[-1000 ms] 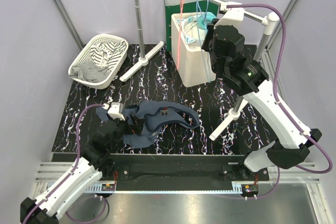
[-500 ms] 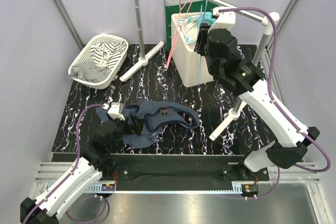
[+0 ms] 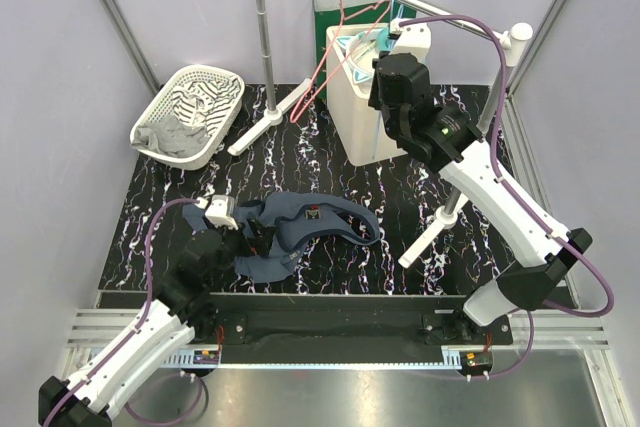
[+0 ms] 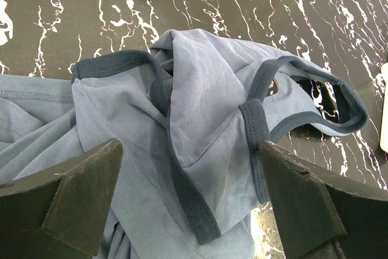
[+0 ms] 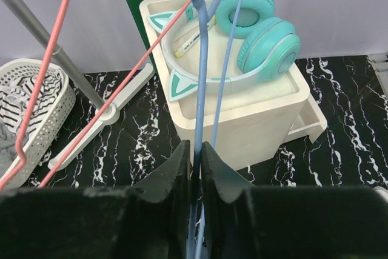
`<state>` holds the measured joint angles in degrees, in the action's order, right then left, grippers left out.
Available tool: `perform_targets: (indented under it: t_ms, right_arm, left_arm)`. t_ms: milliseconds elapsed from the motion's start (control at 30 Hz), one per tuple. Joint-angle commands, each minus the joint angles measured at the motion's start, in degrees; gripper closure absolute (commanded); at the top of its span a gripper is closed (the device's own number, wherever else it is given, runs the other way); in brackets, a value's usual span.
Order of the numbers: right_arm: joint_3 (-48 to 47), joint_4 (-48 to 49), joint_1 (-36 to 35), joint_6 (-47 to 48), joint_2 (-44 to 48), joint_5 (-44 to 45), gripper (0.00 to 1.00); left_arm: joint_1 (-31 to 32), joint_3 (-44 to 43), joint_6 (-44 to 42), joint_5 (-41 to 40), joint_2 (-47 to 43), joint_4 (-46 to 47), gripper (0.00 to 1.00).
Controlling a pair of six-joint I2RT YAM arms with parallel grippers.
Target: Place the tank top on the hanger
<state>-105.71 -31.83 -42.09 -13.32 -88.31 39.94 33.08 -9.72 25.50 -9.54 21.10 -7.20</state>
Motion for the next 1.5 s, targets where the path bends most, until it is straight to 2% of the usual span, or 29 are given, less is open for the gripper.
perform_targets:
  t_ms: [0, 200, 533, 867, 1267, 1467]
  right_arm:
    - [-0.5, -0.6, 0.3, -0.7, 1.4, 2.5, 0.87]
    - [-2.7, -0.5, 0.3, 0.5, 1.7, 3.7, 1.00]
    - [-6.0, -0.6, 0.2, 3.8, 2.7, 4.4, 1.00]
    - [-4.5, -0.6, -1.9, 6.4, 5.9, 4.7, 1.00]
    - [8.2, -3.3, -5.8, 3.8, 14.7, 4.5, 1.00]
    - [17.9, -5.6, -6.8, 0.4, 21.8, -2.1, 1.00]
  left_arm:
    - [0.2, -0.3, 0.1, -1.0, -0.1, 2.5, 0.01]
    - [0.2, -0.3, 0.1, -1.1, 0.2, 2.6, 0.01]
    - [0.2, -0.3, 0.1, -1.1, 0.2, 2.6, 0.01]
    - [0.1, -0.3, 0.1, -1.2, 0.3, 2.5, 0.01]
    - [0.2, -0.3, 0.1, -1.2, 0.0, 2.5, 0.01]
    - [0.1, -0.1, -0.1, -0.7, -1.3, 2.2, 0.01]
